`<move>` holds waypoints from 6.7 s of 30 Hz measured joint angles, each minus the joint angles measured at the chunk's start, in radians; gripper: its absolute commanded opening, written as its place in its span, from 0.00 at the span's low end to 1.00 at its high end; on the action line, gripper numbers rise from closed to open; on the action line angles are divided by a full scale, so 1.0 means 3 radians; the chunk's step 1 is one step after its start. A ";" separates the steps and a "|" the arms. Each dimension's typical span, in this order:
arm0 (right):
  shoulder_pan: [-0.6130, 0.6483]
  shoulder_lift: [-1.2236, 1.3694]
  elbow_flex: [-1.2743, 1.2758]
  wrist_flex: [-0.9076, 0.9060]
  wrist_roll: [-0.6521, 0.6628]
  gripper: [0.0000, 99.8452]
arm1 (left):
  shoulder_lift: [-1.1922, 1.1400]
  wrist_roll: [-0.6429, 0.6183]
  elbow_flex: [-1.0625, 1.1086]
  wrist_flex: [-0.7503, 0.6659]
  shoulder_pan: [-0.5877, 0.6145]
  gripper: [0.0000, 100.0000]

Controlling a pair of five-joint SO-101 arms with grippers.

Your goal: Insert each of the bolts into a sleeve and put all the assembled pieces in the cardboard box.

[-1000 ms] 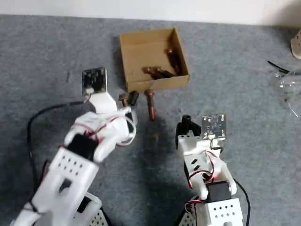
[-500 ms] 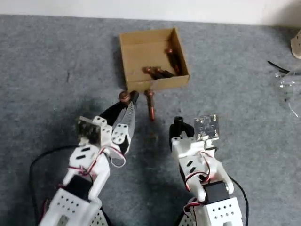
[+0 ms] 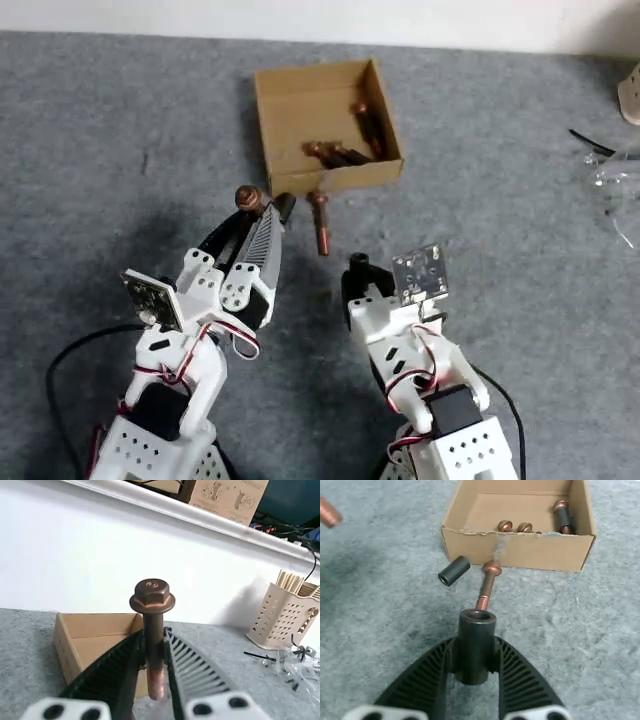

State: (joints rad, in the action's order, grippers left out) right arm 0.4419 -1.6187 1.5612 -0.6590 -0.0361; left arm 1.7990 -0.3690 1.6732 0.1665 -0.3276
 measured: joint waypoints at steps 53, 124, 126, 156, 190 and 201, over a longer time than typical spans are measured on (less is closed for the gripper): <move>0.0665 0.0000 0.0378 0.1417 0.1253 0.00 | 0.0005 -0.0031 0.0010 -0.0031 -0.0368 0.01; 0.0394 0.0000 0.0384 0.1417 0.1253 0.00 | 0.0031 -0.0036 0.0010 0.0522 -0.0818 0.30; 0.0394 0.0000 0.0384 0.1417 0.1253 0.00 | 0.0031 -0.0041 0.0010 0.0522 -0.0813 0.30; 0.0384 0.0005 0.0384 0.1412 0.1263 0.00 | 0.0036 -0.0522 -0.0020 0.0522 0.0153 0.24; 0.0036 0.0005 0.0384 0.1412 0.1263 0.00 | 0.0036 0.0921 0.0010 0.0680 0.0593 0.01; 0.0036 0.0005 0.0384 0.1079 0.1263 0.00 | 0.0036 0.1054 0.0010 0.0711 0.0588 0.01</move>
State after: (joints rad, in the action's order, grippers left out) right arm 0.4526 -1.6172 1.6763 -0.3353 0.3429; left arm 1.8098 -0.0529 1.6763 0.3798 -0.1511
